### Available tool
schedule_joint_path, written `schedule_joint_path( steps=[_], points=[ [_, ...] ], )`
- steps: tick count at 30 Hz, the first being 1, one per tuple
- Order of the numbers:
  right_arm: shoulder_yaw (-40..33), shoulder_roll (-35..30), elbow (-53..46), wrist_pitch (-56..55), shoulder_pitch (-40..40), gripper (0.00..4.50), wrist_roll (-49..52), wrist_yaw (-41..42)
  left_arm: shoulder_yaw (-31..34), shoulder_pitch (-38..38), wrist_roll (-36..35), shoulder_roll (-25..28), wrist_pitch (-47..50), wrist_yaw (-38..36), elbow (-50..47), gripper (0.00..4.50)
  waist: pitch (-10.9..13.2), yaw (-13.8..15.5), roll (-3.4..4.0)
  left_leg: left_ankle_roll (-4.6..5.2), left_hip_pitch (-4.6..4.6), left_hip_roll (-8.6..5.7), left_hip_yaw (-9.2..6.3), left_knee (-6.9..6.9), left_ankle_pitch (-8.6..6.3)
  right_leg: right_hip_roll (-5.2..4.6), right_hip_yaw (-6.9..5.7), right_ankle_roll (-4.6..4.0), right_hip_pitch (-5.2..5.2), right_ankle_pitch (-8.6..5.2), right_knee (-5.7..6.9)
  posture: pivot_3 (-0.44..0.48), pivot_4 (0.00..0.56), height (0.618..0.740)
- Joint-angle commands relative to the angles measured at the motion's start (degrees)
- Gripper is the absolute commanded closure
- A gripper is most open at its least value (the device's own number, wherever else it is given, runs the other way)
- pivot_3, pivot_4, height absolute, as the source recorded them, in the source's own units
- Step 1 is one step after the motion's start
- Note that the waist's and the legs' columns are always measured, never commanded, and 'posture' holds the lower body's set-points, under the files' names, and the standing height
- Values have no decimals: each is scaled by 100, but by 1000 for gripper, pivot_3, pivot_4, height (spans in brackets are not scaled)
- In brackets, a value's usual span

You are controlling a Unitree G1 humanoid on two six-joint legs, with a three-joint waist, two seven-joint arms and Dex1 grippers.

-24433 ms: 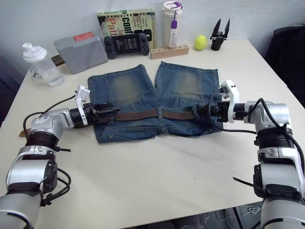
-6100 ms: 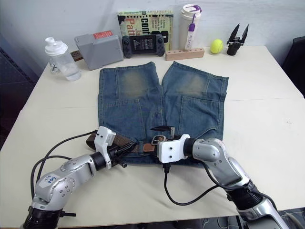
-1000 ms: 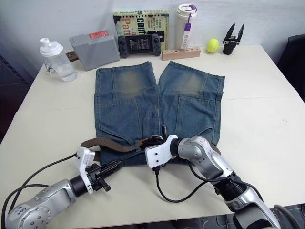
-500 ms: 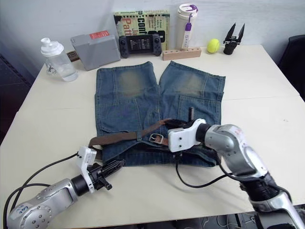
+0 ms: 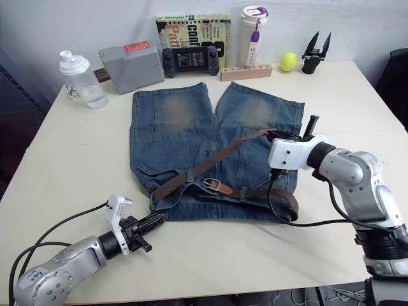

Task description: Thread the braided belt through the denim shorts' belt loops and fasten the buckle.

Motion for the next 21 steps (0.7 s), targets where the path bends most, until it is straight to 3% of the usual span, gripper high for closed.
schedule_joint_path(
  steps=[1, 6, 8, 9, 10, 16, 18, 21],
  points=[
    [-75, -41, -353, -108, -11, 4475, 283, 95, -57, 88, 213, 1, -143, -108, 103, 4500, 0, 8, 0, 0, -1, 0, 0, 2, 0, 0, 0, 0, 0, 0, 0, 0, 150, 726],
    [341, 167, -775, -62, 39, 4475, 371, 305, 99, 167, 49, 321, -371, -715, -324, 4500, 2, -7, -3, 0, -2, 3, 0, 2, 0, 5, -1, 0, -1, 0, 1, 0, 150, 726],
    [631, 354, -968, 74, -30, 4475, 288, 374, 492, 202, -485, 550, -330, -1048, -567, 4500, 3, -16, -3, 0, -3, 6, 1, 2, 0, 8, -1, 0, -5, 0, 1, 0, 150, 726],
    [729, 420, -1027, 131, -59, 4500, 271, 410, 639, 203, -703, 623, -312, -1156, -628, 3820, 5, -22, -5, 0, -6, 7, 2, 1, 0, 8, -1, 0, -8, 0, 1, 0, 150, 726],
    [870, 506, -1040, 175, -124, 4500, 167, 426, 836, 219, -1019, 818, -259, -1397, -739, 3583, 6, -25, -3, -1, -7, 9, 1, 2, 0, 8, 0, -1, -8, 0, 1, 0, 150, 726],
    [1361, 789, -1003, 285, -322, 4500, -156, 481, 1752, -137, -2430, 1788, -116, -2039, -826, 898, 12, -6, -1, -1, -16, 8, -12, 15, 0, -3, 1, -1, -7, -1, 1, 0, 150, 726],
    [1505, 893, -979, 283, -419, 4500, -231, 494, 1623, -667, -1976, 1962, -252, -1817, -594, 156, 12, 1, 0, -1, -15, 6, -14, 18, 0, -2, 1, -1, -6, -1, 3, 0, 150, 726],
    [1637, 1017, -997, 304, -522, 4500, -294, 533, 1031, -1391, -905, 2027, -516, -1425, -356, 156, 12, -8, 0, -1, -11, -2, -8, 15, 0, 6, -4, -1, -4, -1, 4, 0, 150, 726]
  ],
)
